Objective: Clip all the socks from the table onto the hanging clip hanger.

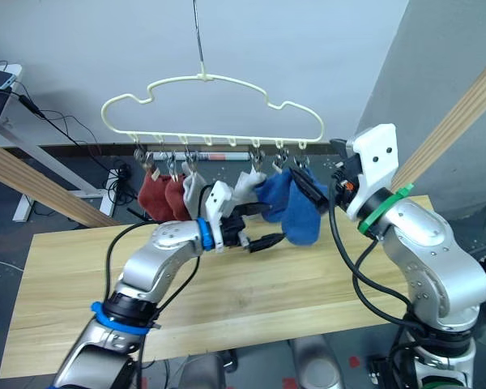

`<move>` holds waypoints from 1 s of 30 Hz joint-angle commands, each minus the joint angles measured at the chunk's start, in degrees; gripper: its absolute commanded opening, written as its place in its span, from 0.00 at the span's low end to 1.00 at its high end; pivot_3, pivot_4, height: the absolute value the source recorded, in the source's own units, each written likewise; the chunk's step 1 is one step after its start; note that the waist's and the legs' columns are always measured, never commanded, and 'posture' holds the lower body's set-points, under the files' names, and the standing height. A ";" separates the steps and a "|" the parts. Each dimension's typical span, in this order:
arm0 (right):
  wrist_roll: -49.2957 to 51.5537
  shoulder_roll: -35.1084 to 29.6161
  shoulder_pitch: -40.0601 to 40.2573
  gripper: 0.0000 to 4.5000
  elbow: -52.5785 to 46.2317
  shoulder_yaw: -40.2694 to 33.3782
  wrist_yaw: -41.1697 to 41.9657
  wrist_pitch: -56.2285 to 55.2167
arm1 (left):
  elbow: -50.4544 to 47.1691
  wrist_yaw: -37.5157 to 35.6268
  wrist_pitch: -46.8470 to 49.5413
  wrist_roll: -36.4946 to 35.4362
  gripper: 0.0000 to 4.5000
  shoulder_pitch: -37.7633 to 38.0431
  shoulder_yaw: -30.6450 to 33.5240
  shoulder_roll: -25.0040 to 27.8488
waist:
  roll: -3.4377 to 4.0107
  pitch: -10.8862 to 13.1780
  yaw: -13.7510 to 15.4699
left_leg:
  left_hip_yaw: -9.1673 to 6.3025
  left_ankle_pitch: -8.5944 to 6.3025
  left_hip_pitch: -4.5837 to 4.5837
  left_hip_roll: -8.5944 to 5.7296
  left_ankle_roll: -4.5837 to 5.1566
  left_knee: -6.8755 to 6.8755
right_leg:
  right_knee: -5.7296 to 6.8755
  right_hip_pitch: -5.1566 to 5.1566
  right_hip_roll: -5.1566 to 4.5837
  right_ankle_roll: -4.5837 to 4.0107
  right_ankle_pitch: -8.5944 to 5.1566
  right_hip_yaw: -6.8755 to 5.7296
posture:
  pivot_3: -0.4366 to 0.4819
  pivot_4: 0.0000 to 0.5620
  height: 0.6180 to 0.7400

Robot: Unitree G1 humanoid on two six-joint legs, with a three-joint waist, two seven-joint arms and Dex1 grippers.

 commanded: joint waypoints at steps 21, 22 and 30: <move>1.17 -22.74 9.84 1.00 7.22 -5.40 22.00 -19.50 | -13.43 -3.97 9.24 -8.84 0.99 14.78 27.48 26.31 | -0.14 -1.01 1.96 | -0.03 0.00 -0.01 0.01 0.00 0.11 | 0.03 0.00 -0.03 0.20 -0.12 -0.06 | 0.31 0.38 0.93; 0.81 -23.22 10.20 1.00 8.05 -5.70 22.58 -20.38 | -12.46 -3.33 7.61 -6.31 0.99 15.86 27.40 27.73 | -0.10 -1.32 2.23 | -0.03 0.00 -0.01 0.01 0.00 0.10 | 0.03 0.00 -0.02 0.18 -0.10 -0.07 | 0.33 0.35 0.93; -0.92 -25.04 12.12 1.00 12.09 -7.13 23.95 -23.69 | -8.11 -4.16 4.98 -7.20 0.99 14.00 27.63 26.78 | -0.32 -3.60 4.69 | 0.02 0.00 -0.01 0.00 -0.01 0.11 | -0.01 0.01 -0.04 -0.06 0.03 -0.09 | 0.35 0.29 0.93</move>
